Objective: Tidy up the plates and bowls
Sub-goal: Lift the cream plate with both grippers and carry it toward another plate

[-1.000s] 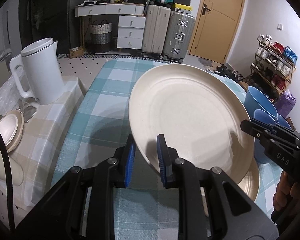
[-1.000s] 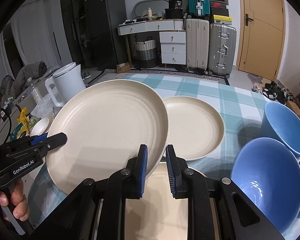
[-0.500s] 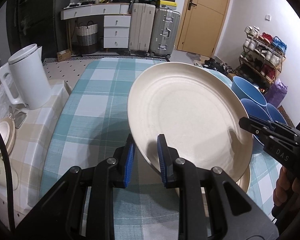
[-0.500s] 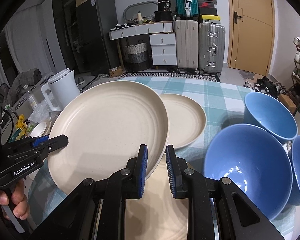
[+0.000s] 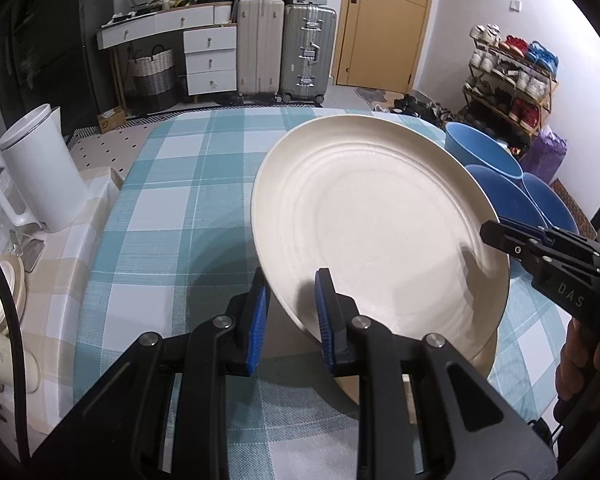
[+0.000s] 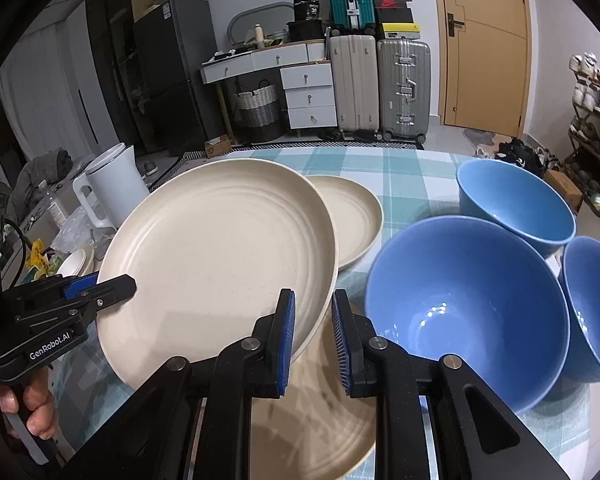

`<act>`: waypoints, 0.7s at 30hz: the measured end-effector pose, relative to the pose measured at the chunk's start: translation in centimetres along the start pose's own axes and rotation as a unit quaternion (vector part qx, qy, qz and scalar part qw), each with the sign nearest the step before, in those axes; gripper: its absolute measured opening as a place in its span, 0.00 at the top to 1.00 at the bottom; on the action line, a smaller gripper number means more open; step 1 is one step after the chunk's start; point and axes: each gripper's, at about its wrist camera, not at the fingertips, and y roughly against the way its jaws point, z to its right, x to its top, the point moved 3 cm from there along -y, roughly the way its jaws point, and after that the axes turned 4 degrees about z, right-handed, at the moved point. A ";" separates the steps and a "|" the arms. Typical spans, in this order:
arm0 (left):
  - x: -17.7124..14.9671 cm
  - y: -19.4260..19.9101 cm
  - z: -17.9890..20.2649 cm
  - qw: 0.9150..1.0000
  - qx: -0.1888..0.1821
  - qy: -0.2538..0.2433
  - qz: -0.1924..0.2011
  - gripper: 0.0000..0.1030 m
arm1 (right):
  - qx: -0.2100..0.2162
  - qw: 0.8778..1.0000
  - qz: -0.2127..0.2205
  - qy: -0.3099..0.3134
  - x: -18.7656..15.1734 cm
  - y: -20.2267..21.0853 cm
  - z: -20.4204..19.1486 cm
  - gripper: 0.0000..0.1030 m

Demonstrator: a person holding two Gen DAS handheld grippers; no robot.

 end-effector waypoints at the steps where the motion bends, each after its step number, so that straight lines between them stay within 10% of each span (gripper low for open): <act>1: 0.0 0.0 0.1 1.000 -0.001 -0.002 -0.001 0.82 | -0.001 1.000 0.000 -0.002 -0.1 0.1 0.1 0.81; 21: -1.2 -1.3 1.4 0.997 -0.022 -0.058 -0.034 0.81 | -0.001 0.999 -0.018 -0.038 -3.2 1.6 1.2 0.81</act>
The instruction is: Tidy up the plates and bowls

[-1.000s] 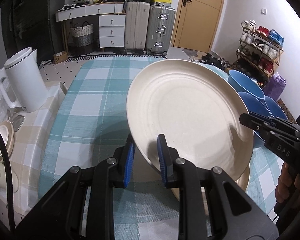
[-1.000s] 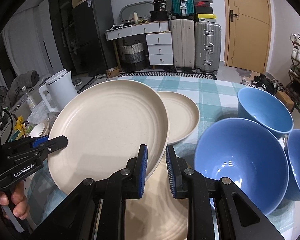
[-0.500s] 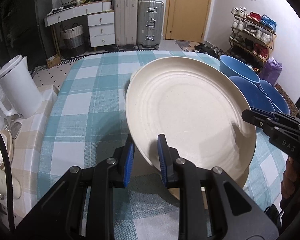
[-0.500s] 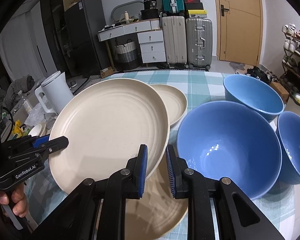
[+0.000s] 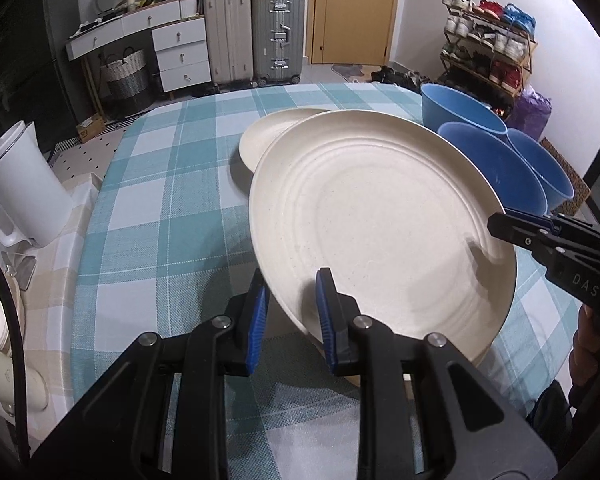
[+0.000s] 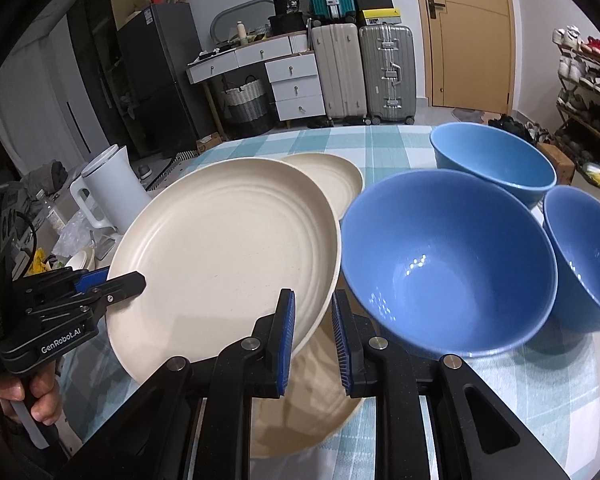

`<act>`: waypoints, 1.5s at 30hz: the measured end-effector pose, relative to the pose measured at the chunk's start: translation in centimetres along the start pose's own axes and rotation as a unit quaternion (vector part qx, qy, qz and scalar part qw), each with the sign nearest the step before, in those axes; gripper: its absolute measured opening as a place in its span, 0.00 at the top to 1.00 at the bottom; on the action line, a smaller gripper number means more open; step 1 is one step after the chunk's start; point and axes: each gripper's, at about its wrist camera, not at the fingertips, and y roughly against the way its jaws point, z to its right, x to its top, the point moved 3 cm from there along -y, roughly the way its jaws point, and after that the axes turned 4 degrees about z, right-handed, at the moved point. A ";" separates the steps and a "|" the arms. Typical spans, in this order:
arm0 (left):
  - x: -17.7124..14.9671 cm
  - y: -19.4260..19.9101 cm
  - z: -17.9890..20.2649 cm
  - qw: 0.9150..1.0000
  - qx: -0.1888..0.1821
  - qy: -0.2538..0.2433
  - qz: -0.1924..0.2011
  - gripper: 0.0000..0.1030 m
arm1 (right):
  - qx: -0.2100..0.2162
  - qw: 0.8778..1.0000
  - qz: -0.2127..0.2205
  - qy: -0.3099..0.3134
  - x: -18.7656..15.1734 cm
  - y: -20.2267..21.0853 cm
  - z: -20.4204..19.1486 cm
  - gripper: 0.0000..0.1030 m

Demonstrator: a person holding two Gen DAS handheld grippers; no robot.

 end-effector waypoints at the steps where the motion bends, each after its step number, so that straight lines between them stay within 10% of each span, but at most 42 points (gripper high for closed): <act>1: -0.1 -0.1 0.1 1.000 0.000 -0.002 -0.001 0.81 | 0.000 1.000 -0.001 0.000 -0.2 0.0 0.0 0.81; 45: -3.1 -4.4 2.9 0.992 0.036 -0.097 -0.072 0.75 | -0.039 0.998 -0.038 0.008 -5.2 -0.6 0.5 0.80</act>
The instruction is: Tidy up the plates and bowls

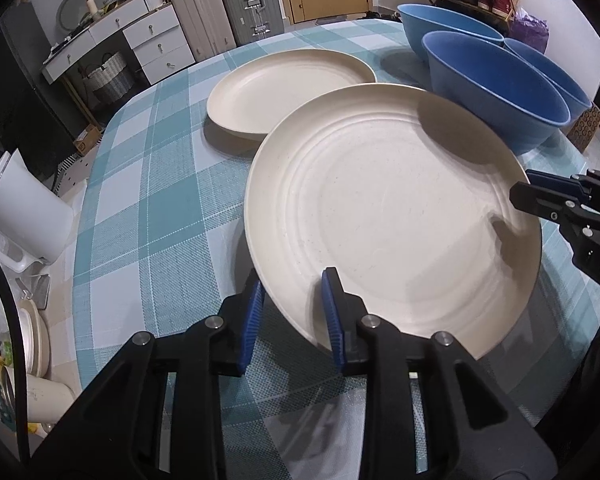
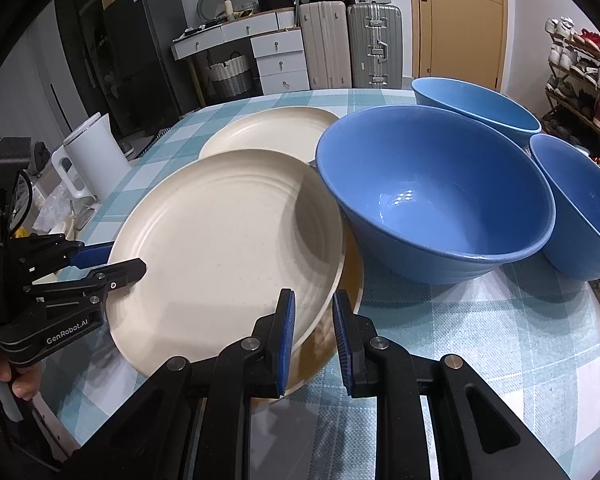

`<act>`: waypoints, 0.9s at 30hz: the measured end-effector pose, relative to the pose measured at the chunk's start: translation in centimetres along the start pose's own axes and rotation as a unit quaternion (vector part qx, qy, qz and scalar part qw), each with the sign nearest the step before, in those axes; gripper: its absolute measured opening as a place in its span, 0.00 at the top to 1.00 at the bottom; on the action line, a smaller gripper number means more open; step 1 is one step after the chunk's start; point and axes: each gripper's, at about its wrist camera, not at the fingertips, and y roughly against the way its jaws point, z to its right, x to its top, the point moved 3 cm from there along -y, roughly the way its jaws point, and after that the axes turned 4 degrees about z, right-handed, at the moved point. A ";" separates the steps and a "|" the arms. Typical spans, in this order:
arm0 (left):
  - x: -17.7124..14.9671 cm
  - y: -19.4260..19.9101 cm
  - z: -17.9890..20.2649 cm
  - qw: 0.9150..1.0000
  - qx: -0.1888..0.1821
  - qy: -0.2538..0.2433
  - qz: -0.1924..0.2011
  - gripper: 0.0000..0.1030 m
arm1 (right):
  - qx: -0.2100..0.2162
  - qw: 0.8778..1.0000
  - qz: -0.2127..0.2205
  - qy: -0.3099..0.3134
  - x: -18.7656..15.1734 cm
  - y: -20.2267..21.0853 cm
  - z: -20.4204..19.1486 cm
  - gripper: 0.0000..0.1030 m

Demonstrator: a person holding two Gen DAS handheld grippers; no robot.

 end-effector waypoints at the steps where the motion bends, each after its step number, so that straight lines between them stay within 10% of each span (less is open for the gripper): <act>1: -0.1 -0.1 0.1 1.000 0.001 -0.002 -0.001 0.75 | -0.001 1.000 -0.001 0.001 -0.1 0.0 0.0 0.80; 27: -0.6 -1.2 1.1 1.000 -0.003 -0.018 -0.016 0.71 | -0.019 1.000 -0.003 0.006 -0.2 -0.3 0.3 0.80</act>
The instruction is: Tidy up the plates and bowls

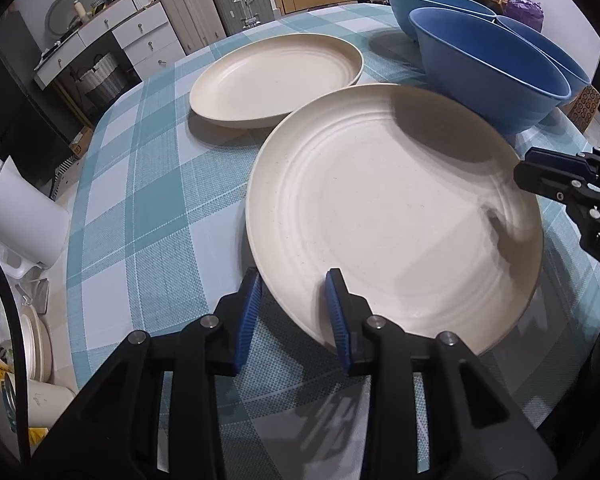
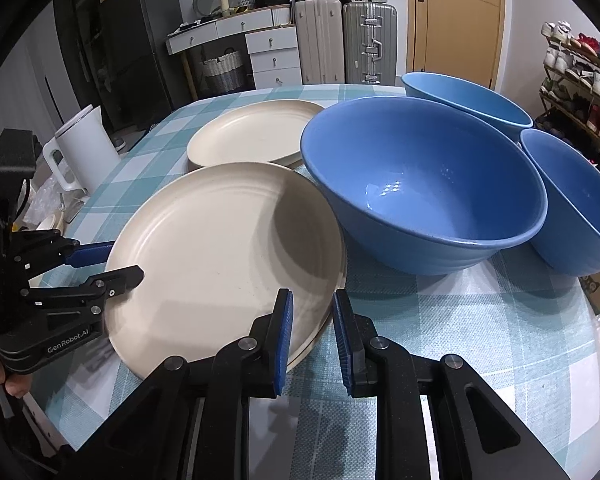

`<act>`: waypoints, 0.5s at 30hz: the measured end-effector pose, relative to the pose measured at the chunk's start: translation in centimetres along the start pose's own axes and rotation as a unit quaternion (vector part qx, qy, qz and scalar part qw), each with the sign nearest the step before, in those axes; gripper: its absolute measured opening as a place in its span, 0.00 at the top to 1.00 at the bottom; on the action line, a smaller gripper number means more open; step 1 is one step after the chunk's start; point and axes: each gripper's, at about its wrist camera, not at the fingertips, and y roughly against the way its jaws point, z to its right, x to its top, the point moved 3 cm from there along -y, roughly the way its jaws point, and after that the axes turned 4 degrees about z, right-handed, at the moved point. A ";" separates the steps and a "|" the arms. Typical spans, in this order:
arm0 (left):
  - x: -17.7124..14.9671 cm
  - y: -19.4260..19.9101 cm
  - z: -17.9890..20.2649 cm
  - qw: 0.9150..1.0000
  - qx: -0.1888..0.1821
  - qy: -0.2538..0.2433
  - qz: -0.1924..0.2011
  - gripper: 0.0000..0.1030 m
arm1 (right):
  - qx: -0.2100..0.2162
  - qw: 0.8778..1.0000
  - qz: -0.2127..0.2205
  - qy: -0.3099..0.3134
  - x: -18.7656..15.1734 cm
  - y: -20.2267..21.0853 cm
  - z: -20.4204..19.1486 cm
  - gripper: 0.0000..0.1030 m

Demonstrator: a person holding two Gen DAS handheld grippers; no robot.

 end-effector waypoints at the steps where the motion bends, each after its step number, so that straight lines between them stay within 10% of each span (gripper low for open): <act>1: 0.0 0.1 -0.1 1.000 -0.003 0.002 0.000 0.71 | -0.001 1.000 0.001 0.000 0.1 0.1 0.0 0.80; 9: 0.6 2.4 -1.9 0.998 -0.018 0.045 0.034 0.46 | 0.004 1.000 0.024 0.007 0.8 2.1 -0.3 0.72; 15: 1.5 5.1 -3.0 0.994 -0.027 0.077 0.074 0.23 | 0.015 0.998 0.063 0.019 2.1 4.5 -0.8 0.31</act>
